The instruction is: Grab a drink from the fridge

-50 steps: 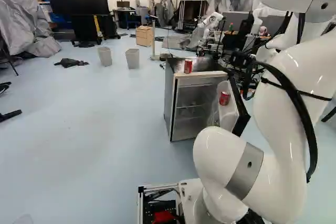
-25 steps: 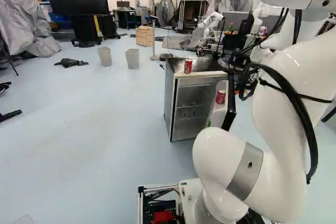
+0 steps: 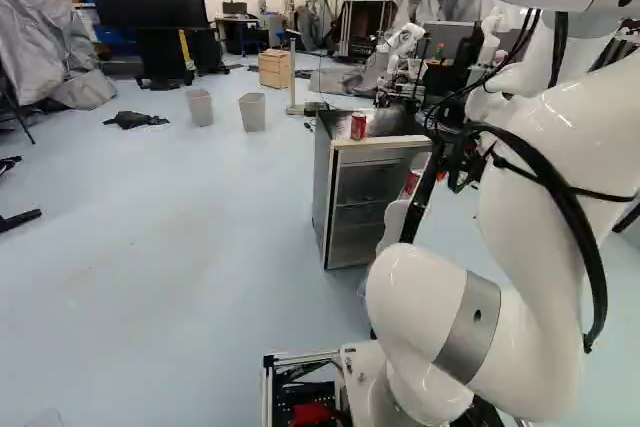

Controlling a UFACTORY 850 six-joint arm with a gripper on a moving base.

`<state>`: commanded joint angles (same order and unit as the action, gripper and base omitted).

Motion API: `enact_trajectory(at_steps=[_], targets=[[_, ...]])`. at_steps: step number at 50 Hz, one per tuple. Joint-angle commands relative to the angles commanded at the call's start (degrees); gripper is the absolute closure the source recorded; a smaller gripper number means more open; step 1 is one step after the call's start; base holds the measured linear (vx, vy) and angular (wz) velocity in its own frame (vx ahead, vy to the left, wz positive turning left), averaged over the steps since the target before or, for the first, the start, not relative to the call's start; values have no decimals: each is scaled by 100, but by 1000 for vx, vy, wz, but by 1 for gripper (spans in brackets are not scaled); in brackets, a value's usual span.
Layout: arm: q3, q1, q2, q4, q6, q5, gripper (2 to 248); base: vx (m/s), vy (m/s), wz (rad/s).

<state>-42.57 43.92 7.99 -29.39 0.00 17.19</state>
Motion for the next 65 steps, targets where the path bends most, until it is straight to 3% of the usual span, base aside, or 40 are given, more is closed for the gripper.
enact_trajectory(at_steps=[26, 65], targets=[[293, -359, -259, 0, 0, 0, 3, 0, 0, 0], [364, -1171, -323, 0, 0, 0, 3, 0, 0, 0]])
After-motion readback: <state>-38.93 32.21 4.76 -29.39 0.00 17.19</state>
